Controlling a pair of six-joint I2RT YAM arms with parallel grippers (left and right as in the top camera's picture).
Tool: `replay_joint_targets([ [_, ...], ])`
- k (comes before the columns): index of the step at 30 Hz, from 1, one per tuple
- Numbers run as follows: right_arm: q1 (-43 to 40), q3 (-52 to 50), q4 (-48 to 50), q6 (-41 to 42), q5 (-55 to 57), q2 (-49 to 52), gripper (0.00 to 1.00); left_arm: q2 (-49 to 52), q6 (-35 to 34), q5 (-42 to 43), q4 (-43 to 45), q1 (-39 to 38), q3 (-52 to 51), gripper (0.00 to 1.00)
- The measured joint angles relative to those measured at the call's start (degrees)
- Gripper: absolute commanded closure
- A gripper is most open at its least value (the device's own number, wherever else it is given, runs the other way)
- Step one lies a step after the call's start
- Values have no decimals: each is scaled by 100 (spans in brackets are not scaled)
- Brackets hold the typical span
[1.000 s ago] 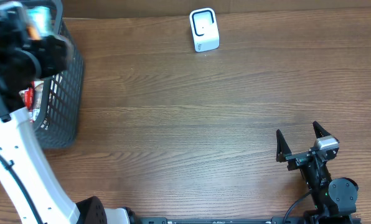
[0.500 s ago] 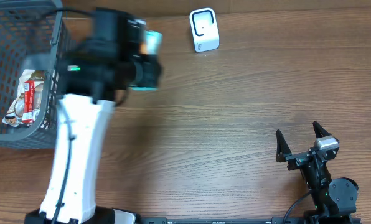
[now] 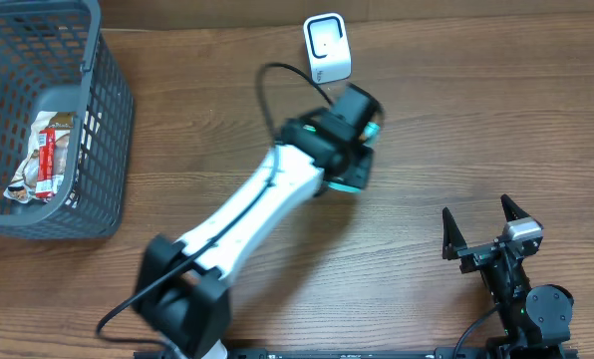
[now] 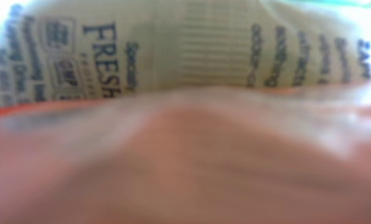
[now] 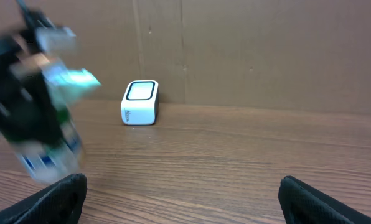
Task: Scan the item barcode
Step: 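Lift the teal-orange snack packet out and carry it toward the scanner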
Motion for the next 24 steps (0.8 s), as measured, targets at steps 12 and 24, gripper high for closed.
replay_joint_targets([
  [12, 2, 0, 0, 2, 2, 0, 0, 1106, -1198, -138, 769, -601, -4, 51],
  [24, 2, 0, -2, 7, 4, 0, 0, 1158, -1506, -146, 841, -675, -2, 0],
])
